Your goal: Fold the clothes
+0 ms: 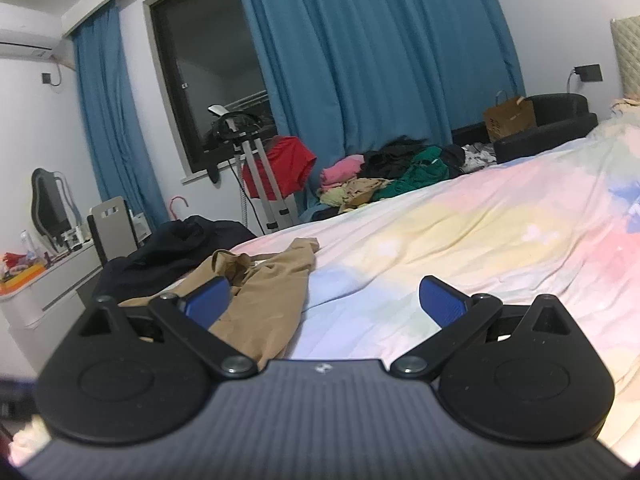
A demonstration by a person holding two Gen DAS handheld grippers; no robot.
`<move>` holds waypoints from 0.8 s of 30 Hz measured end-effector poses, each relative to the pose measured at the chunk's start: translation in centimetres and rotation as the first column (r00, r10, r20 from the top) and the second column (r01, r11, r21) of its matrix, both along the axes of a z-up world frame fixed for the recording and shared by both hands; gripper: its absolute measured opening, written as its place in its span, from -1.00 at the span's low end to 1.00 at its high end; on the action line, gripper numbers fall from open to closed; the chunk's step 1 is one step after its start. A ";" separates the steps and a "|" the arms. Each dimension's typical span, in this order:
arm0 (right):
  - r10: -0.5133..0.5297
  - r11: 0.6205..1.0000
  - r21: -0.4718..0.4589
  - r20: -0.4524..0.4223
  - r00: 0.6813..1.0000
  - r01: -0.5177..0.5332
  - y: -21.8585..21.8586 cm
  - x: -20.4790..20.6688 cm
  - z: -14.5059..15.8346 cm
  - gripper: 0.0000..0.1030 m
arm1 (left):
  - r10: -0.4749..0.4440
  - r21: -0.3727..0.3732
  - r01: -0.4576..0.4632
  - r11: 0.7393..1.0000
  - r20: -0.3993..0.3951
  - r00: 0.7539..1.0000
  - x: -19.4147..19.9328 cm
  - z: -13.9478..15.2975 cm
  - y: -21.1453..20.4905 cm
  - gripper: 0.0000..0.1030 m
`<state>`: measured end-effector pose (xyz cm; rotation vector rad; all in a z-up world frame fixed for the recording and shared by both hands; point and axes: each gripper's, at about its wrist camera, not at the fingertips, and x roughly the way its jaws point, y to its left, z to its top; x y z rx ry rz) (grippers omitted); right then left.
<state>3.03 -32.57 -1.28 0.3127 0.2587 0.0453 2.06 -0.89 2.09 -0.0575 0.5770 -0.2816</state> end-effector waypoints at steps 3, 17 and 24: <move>0.010 1.000 -0.003 0.002 1.000 -0.010 0.2 0.0 -0.1 1.00 | -0.014 -0.024 0.016 1.000 0.055 0.998 1.6 0.9 -0.7 0.99; 0.151 0.979 -0.127 -0.059 0.987 -0.158 5.3 3.1 -0.8 1.00 | 0.115 0.000 -0.117 0.993 0.175 0.978 1.9 1.8 6.2 0.99; 0.426 0.869 -0.219 -0.125 0.896 -0.444 16.5 10.8 0.6 0.99 | 0.259 -0.124 -0.240 0.963 0.168 0.951 1.6 2.7 14.5 0.99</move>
